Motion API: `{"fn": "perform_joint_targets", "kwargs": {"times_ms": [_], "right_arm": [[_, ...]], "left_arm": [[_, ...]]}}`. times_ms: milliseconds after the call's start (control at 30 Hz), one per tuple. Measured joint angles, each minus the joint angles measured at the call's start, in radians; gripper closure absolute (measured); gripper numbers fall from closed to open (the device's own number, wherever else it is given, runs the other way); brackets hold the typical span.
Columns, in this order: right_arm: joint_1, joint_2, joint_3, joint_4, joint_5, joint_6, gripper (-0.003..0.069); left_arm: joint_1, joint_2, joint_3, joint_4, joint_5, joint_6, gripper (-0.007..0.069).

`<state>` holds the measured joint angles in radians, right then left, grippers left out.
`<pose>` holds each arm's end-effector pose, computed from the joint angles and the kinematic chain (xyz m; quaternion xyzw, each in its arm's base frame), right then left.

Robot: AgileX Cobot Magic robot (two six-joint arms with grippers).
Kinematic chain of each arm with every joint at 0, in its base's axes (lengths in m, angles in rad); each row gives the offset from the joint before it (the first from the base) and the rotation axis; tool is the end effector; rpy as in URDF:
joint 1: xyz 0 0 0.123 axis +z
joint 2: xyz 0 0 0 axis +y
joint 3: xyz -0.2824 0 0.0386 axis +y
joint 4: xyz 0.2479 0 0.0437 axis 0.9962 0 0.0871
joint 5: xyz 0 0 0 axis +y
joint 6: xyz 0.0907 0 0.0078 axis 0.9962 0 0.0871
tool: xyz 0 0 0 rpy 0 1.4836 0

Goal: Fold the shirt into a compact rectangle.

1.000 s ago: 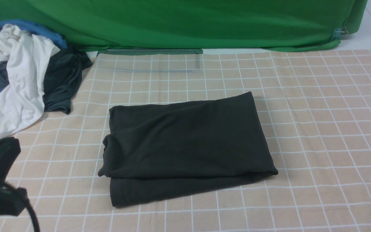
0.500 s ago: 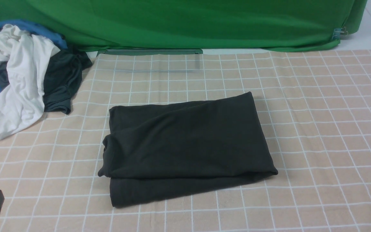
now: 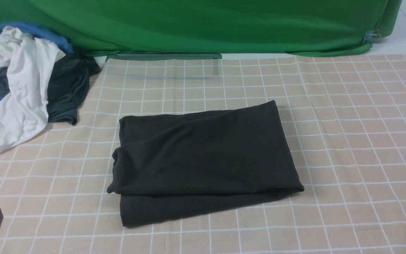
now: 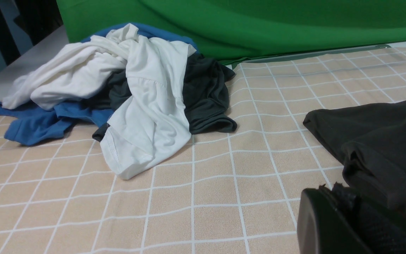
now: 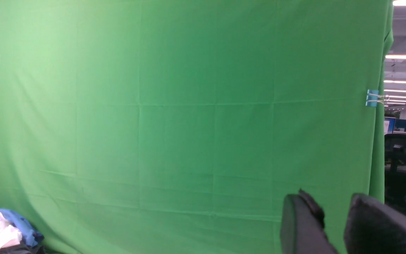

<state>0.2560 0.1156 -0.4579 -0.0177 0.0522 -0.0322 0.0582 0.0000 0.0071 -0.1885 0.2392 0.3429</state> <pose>0.0266 0.0069 0.3517 -0.0852 0.5555 0.0848 0.8228 0.0558 -0.0008 0.1894 0.0529 0.7578 0.0539 0.6481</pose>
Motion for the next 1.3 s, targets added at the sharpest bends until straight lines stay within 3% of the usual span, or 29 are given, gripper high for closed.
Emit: {"fn": "perform_joint_targets", "kwargs": {"times_ms": [467, 533, 733, 833, 967, 1300], "right_arm": [[-0.004, -0.008, 0.009, -0.001, 0.017, -0.054, 0.0424], [-0.024, -0.017, 0.025, -0.001, 0.039, -0.076, 0.0424], [-0.231, -0.029, 0.235, -0.001, 0.068, -0.102, 0.0424], [-0.278, -0.045, 0.347, -0.002, 0.076, -0.092, 0.0424], [-0.295, -0.103, 0.46, -0.002, 0.113, -0.076, 0.0422], [-0.295, -0.116, 0.466, -0.002, 0.201, -0.066, 0.0422]], "left_arm": [[0.0, 0.0, 0.0, 0.0, 0.0, 0.001, 0.0605], [0.0, 0.0, 0.0, 0.0, 0.0, 0.001, 0.0605], [0.0, 0.0, 0.0, 0.0, 0.0, 0.001, 0.0605], [0.0, 0.0, 0.0, 0.0, 0.0, 0.001, 0.0605], [0.0, 0.0, 0.0, 0.0, 0.0, 0.001, 0.0605], [0.0, 0.0, 0.0, 0.0, 0.0, 0.003, 0.0605]]}}
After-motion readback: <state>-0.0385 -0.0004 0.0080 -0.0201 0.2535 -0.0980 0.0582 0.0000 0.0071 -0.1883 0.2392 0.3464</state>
